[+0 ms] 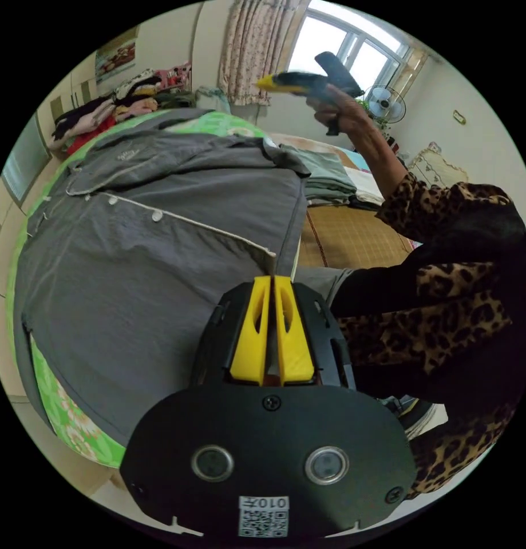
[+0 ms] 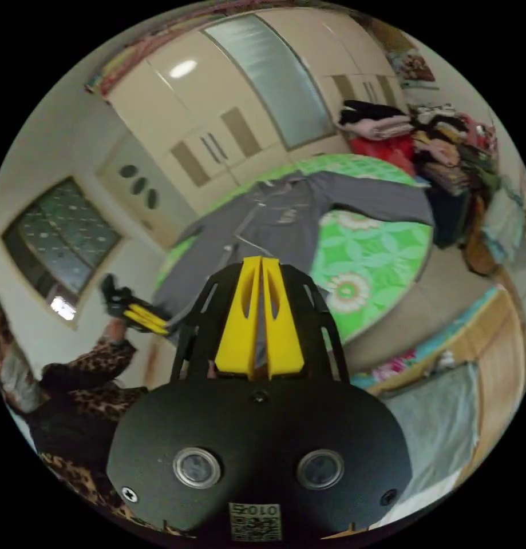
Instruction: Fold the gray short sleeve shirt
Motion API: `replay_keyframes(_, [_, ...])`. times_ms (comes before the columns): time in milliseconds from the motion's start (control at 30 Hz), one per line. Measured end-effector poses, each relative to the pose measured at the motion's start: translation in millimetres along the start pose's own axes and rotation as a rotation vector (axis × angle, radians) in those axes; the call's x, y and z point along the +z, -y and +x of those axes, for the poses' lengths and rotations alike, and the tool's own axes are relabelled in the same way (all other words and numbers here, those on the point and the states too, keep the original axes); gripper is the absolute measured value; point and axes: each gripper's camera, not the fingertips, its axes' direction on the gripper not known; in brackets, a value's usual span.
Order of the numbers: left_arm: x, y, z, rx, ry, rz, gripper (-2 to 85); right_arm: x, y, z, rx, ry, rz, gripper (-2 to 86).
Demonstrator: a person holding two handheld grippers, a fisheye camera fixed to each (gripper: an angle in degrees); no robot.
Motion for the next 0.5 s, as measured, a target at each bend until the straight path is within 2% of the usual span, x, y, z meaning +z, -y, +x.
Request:
replay_keyframes(33, [-7.3,-3.0,4.1,0.008,0.015,0.026,-0.2,11.1,-0.3,8.9,0.036,-0.089,-0.080,4.7])
replay_keyframes(100, [-31.2,-11.6,13.1,0.012,0.045,0.078,-0.1,27.9,-4.3,24.8,0.074,-0.060,-0.166,7.3])
replay_keyframes(167, [-39.5,-15.7,16.7,0.017,0.045,0.103,-0.1,42.4,-12.7,38.0,0.082,0.000,-0.159,9.5])
replay_keyframes(233, [-43.6,-19.2,22.9,0.017,0.083,0.114,-0.1,52.5,-16.6,47.5,0.114,-0.042,-0.173,10.2])
replay_keyframes(333, [-39.7,-25.8,41.6,0.076,0.023,0.085,-0.1,65.5,-23.1,56.9,0.117,-0.068,-0.209,9.9])
replay_keyframes(433, [-20.9,-32.0,67.3,0.109,0.067,0.011,-0.1,68.8,-30.0,64.3,0.116,-0.003,-0.196,8.8])
replay_keyframes(500, [-21.9,-39.6,83.9,0.136,0.056,0.040,-0.2,73.7,-34.3,68.3,0.103,0.066,-0.198,6.9])
